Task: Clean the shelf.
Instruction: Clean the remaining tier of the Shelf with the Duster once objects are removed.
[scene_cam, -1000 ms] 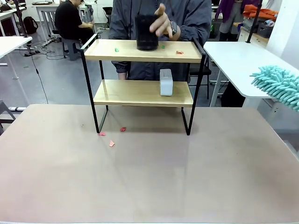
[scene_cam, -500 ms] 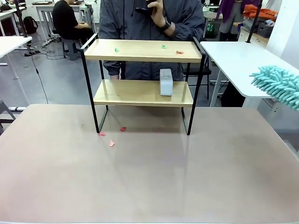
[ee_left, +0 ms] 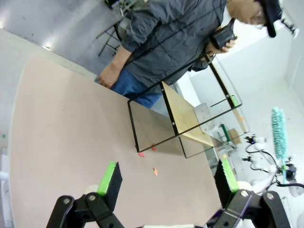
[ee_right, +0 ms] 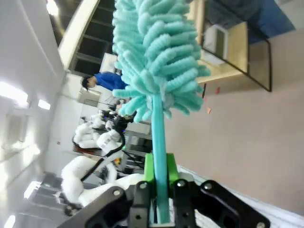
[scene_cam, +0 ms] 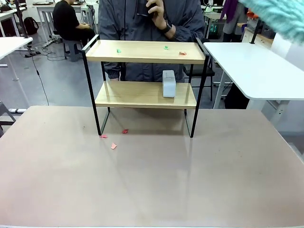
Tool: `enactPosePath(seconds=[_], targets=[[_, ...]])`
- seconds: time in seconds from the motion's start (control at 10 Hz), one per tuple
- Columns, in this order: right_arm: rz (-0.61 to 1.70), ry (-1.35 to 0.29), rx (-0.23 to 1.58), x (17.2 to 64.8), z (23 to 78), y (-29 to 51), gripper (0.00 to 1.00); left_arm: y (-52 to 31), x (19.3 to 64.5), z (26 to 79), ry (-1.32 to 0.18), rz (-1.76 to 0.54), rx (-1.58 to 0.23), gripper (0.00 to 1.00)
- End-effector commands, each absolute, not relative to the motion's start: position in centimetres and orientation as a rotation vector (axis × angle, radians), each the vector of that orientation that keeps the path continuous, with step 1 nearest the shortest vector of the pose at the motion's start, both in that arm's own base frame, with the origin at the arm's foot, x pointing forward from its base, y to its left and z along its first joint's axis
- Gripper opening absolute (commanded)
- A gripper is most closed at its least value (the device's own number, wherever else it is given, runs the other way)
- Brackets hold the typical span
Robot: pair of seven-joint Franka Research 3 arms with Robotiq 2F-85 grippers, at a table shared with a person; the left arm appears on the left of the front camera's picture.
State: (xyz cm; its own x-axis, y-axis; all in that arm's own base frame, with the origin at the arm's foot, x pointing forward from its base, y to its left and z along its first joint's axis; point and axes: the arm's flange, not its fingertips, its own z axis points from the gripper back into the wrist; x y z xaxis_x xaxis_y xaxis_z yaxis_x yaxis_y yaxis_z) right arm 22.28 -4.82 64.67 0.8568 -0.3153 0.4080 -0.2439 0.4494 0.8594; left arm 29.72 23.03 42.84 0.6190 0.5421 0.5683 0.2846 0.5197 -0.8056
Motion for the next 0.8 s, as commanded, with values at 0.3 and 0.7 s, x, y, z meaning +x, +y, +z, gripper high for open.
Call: enactPosePath(seconds=[0.3,0.7], targets=[[0.003,-0.539,1.057,23.1,64.7,-0.6,0.13,22.8,29.7,42.7,-0.964,0.171,-1.055,1.00],[-0.064,-0.554,0.986,26.3,64.1,0.9,0.13,22.8,29.7,42.7,-0.964,0.171,-1.055,1.00]])
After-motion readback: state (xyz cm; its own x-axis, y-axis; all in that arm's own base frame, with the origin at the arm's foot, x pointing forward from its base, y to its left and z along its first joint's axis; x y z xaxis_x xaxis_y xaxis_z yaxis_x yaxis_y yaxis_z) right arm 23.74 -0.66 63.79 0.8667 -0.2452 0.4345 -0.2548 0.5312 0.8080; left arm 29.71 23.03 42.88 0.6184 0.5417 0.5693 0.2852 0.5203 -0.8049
